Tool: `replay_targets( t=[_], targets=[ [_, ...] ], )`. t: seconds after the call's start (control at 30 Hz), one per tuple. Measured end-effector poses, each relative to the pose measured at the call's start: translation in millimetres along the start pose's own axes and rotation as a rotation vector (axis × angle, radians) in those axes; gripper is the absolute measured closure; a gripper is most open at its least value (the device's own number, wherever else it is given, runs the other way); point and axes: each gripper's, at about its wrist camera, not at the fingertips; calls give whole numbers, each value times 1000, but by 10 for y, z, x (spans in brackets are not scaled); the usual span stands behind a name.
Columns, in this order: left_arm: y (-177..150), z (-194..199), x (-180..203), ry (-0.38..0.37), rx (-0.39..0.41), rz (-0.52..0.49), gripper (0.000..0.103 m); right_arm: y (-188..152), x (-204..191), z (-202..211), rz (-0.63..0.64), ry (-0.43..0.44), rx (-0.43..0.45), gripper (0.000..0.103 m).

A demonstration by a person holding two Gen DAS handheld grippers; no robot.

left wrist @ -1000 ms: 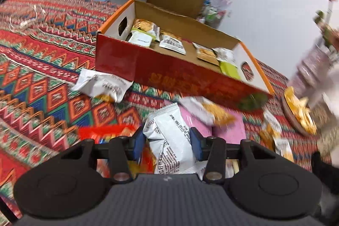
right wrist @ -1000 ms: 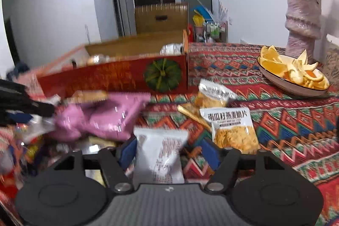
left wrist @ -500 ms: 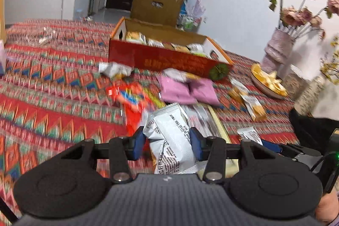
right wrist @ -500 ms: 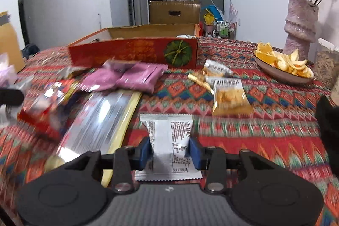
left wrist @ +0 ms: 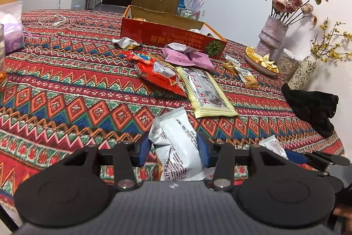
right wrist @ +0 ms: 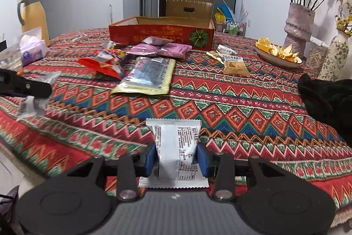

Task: Organize snacks
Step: 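Lift both held packets and carry them over the cardboard box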

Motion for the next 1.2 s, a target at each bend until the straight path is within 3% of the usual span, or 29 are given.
replay_targets(
  t=[0.3, 0.53, 0.73, 0.97, 1.2],
  targets=[
    [25, 70, 9, -11, 25, -16, 58, 153, -69, 183, 1, 24, 66, 64],
    [465, -43, -34, -38, 74, -62, 58, 531, -79, 7, -13, 69, 110, 64],
    [1127, -374, -152, -92, 98, -88, 58, 1072, -74, -328, 16, 81, 160, 64],
    [2121, -1080, -432, -100, 89, -120, 58, 1998, 88, -930, -19, 103, 231, 64],
    [2948, -1912, -850, -80, 40, -99, 58, 2921, 92, -1804, -46, 157, 201, 64]
  ],
)
Point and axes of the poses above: each gripper's, at about its wrist camera, not at the fingertips, and z roughly against the way its jaws point, x to its right, y to its top, and after that the axes turned 13 degrees about -y, right-handed
